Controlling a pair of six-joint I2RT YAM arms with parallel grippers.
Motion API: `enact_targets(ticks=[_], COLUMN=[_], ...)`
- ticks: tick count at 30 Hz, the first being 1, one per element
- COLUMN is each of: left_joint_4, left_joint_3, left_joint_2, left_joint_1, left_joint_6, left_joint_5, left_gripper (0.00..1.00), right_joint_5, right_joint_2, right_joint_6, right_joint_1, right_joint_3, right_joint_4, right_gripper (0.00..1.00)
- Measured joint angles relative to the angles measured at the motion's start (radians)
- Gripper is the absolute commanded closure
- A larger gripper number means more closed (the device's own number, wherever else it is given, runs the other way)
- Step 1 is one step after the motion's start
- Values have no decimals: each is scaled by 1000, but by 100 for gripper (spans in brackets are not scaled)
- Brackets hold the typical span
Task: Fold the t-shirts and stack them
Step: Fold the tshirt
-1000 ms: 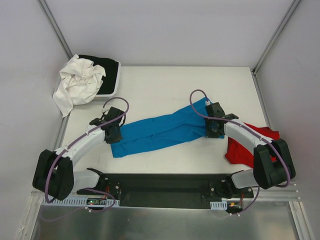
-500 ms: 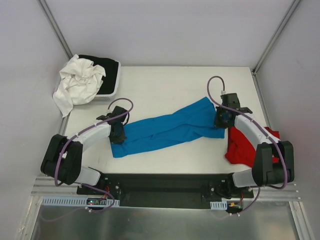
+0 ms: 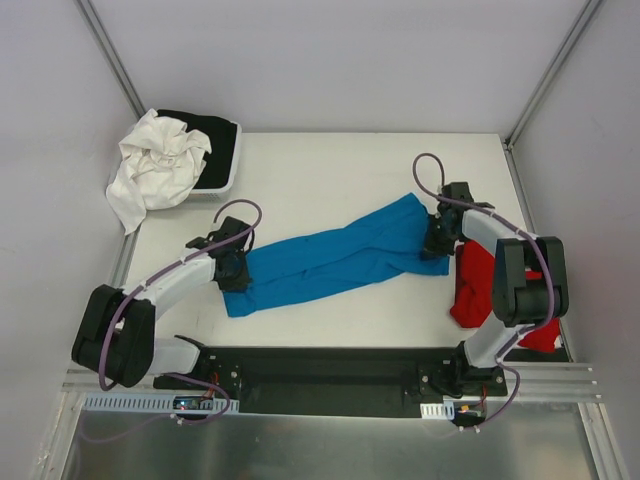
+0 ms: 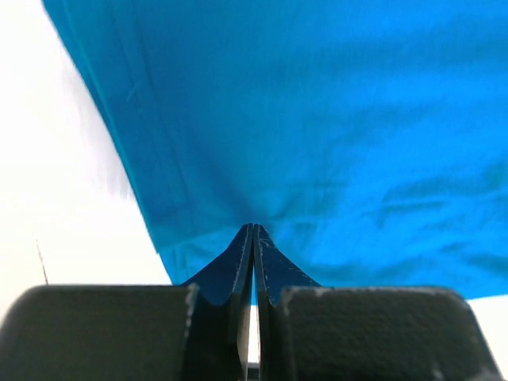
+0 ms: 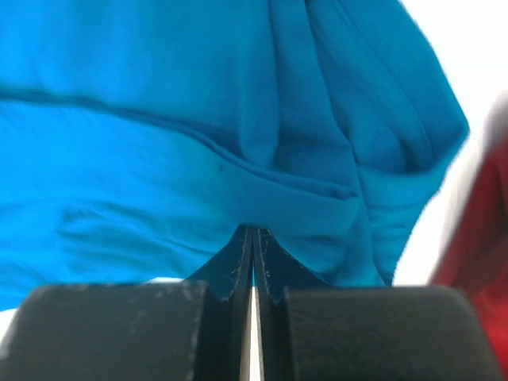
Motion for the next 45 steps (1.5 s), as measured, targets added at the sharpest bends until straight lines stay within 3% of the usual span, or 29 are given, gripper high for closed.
enact_targets(ticks=[13,23,28,39,45], left_joint_4=[-110,-154,-164,-140,-128], left_joint_3=[-4,10,82,330,329], left_joint_2=[-151,-109,-27,234,304], left_joint_1=[-10,-101,-148,-166,-166], left_joint_6=[-11,-15,-14,78,92], left_joint_5=[43,50,39,-40,-29], left_gripper=[100,100,100,100,100], right_joint_5=[-45,-87,-140,-233,-241], right_joint_2=[332,538,496,67,-74], right_joint_6=[26,43,52,83,71], right_joint_1=[-45,-61,-60,-25,-16], right_joint_3=[408,729,658,230,105], right_joint_4=[-40,-101,-60,-6,-18], right_gripper=[99,99,99,99,99])
